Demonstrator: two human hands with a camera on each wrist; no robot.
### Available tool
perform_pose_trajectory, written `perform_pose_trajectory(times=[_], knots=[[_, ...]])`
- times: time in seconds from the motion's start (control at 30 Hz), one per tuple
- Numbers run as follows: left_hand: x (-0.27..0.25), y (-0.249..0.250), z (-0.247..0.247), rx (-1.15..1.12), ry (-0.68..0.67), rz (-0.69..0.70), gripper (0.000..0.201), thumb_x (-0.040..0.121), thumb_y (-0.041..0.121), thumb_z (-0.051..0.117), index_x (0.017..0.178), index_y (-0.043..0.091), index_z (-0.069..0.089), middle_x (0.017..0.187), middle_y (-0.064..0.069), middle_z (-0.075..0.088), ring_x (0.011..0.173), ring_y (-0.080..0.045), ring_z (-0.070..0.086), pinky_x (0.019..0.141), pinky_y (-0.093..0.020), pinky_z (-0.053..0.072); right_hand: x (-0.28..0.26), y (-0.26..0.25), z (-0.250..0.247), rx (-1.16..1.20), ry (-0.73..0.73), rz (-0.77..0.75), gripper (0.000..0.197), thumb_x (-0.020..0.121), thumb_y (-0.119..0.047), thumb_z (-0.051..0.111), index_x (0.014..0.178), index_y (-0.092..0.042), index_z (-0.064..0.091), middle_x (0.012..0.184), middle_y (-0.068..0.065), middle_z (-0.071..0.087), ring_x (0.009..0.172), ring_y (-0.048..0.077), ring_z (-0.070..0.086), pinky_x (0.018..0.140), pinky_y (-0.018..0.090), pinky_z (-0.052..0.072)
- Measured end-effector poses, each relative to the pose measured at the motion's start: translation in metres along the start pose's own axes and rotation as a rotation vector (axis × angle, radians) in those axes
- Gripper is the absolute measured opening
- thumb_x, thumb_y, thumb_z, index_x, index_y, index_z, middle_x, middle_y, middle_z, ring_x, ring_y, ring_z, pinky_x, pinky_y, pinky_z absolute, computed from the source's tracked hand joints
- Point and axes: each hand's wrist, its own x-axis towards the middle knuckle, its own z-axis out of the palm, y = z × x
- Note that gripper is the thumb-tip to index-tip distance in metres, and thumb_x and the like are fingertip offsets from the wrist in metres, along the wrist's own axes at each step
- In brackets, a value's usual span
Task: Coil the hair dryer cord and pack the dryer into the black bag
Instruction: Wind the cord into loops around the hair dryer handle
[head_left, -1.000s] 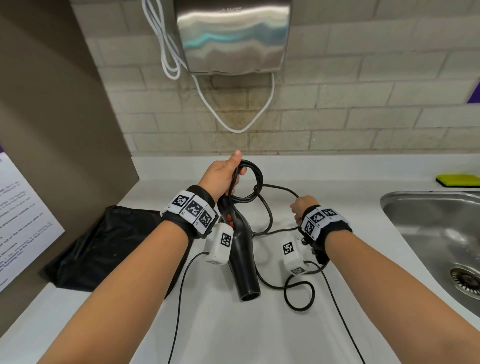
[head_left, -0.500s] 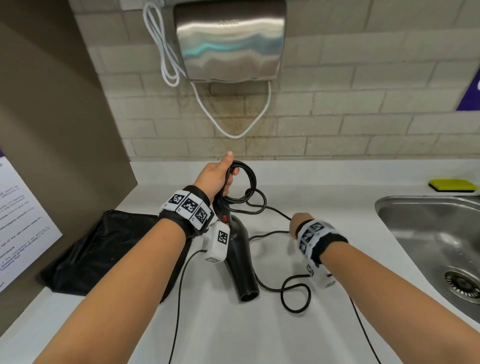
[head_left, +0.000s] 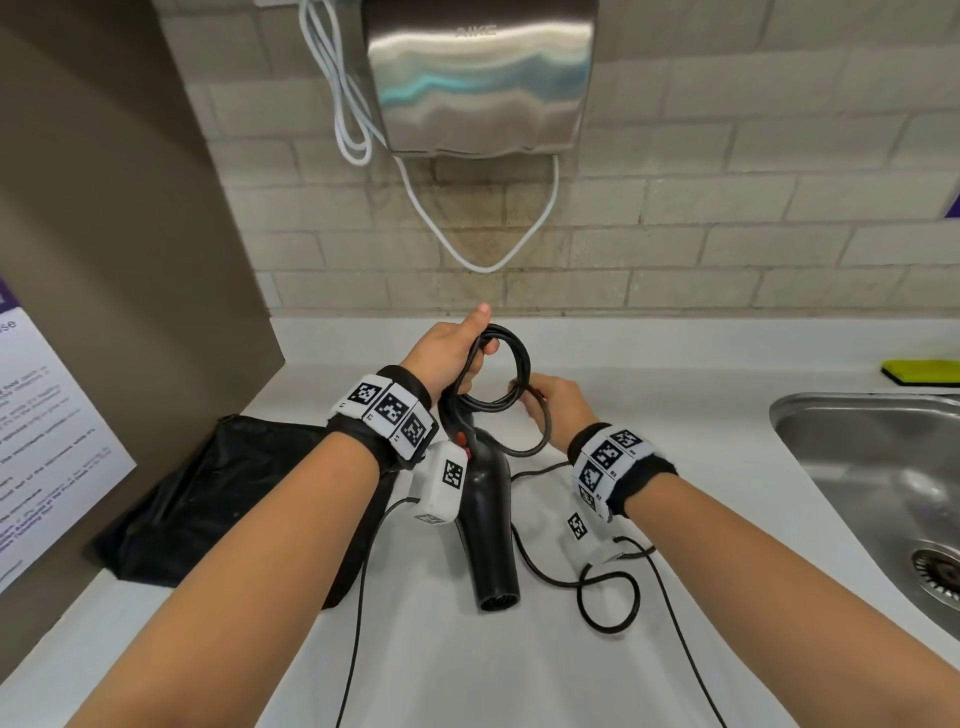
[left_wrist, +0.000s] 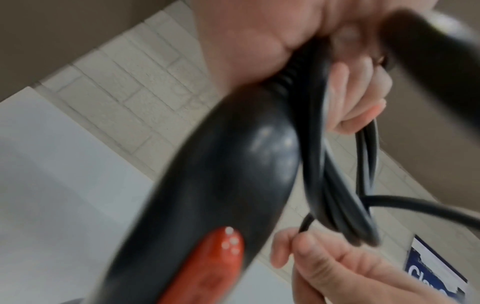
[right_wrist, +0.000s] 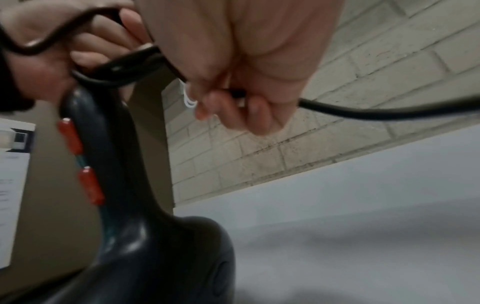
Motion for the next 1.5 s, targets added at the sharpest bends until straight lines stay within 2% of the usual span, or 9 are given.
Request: perform_pose_trajectory(times=[0.27,0.47,0.53,0.73,0.87,1.0,1.2,1.37,1.5], knots=[[-0.005,0.0,-0.003,0.035,-0.042,0.006,0.053,0.097,0.048,0.033,0.058,0.014,0.047,0.038,0.008,0.03,0.036,-0.01,0.022,0.039,-0.02,0.023,0.019,0.038,-0.019,-0.093,-0.001,0.497,0.011,0.095,-0.015,0.038,0.09,-0.016,0.049,0.064,-0.002,0.041,0.056,0.015,0.041,0.052,0.021,0.034],[-0.008,-0.003,-0.011,-0.005,-0.015,0.009,0.051,0.096,0.046,0.036,0.06,0.013,0.049,0.038,0.01,0.022,0.033,-0.008,0.017,0.038,-0.019,0.019,0.006,0.063,-0.043,-0.073,-0.117,0.703,0.019,0.092,-0.001,0.043,0.081,-0.014,0.05,0.089,0.006,0.052,0.078,0.018,0.053,0.067,0.021,0.048],[-0.008,-0.003,-0.011,-0.019,-0.024,0.0,0.047,0.096,0.044,0.036,0.064,0.013,0.048,0.035,0.013,0.021,0.032,-0.005,0.017,0.038,-0.018,0.019,0.003,0.052,-0.041,-0.29,-0.176,0.746,0.022,0.093,-0.005,0.042,0.111,-0.006,0.054,0.12,0.016,0.054,0.104,0.026,0.056,0.089,0.031,0.05],[-0.004,-0.005,-0.011,-0.044,-0.03,0.015,0.041,0.096,0.04,0.039,0.066,0.013,0.048,0.038,0.014,0.023,0.032,-0.003,0.018,0.035,-0.014,0.02,-0.008,0.008,-0.021,-0.553,-0.132,0.11,0.075,0.078,-0.02,0.058,0.144,-0.029,0.021,0.149,0.002,0.025,0.122,0.029,0.048,0.096,0.033,0.042],[-0.003,-0.007,-0.011,-0.062,-0.001,0.048,0.037,0.096,0.035,0.042,0.067,0.013,0.047,0.037,0.013,0.025,0.031,-0.002,0.02,0.034,-0.014,0.021,-0.017,-0.012,-0.012,-1.038,-0.229,-0.148,0.051,0.087,-0.054,0.04,0.135,-0.037,0.036,0.121,-0.006,0.061,0.111,0.028,0.051,0.087,0.034,0.039],[-0.005,-0.006,-0.011,-0.06,-0.01,0.063,0.037,0.096,0.033,0.043,0.066,0.012,0.046,0.037,0.014,0.024,0.032,-0.002,0.019,0.035,-0.014,0.02,-0.015,-0.009,-0.013,-1.131,-0.33,-0.117,0.05,0.094,-0.057,0.02,0.114,-0.034,0.058,0.1,0.0,0.068,0.102,0.023,0.057,0.086,0.035,0.04],[-0.008,-0.004,-0.008,-0.08,-0.045,0.043,0.048,0.098,0.043,0.032,0.066,0.012,0.048,0.038,0.012,0.024,0.034,-0.006,0.018,0.038,-0.017,0.02,-0.008,0.015,-0.014,-0.315,-0.357,0.272,0.045,0.099,-0.037,0.022,0.091,-0.018,0.062,0.064,-0.004,0.059,0.081,0.021,0.058,0.088,0.034,0.045],[-0.006,-0.003,0.0,-0.05,-0.047,0.046,0.042,0.098,0.035,0.039,0.066,0.011,0.05,0.035,0.011,0.029,0.031,-0.002,0.02,0.035,-0.014,0.021,-0.001,0.003,-0.009,-0.465,-0.409,0.275,0.033,0.095,-0.028,0.04,0.117,-0.009,0.056,0.115,0.009,0.063,0.11,0.026,0.055,0.094,0.032,0.039],[-0.003,-0.003,0.001,-0.049,-0.056,0.054,0.041,0.098,0.034,0.038,0.067,0.011,0.051,0.036,0.012,0.028,0.031,-0.002,0.02,0.034,-0.014,0.021,0.0,-0.017,-0.014,-0.299,-0.314,0.07,0.023,0.086,-0.019,0.059,0.108,-0.016,0.065,0.11,0.003,0.067,0.109,0.021,0.057,0.099,0.032,0.041]])
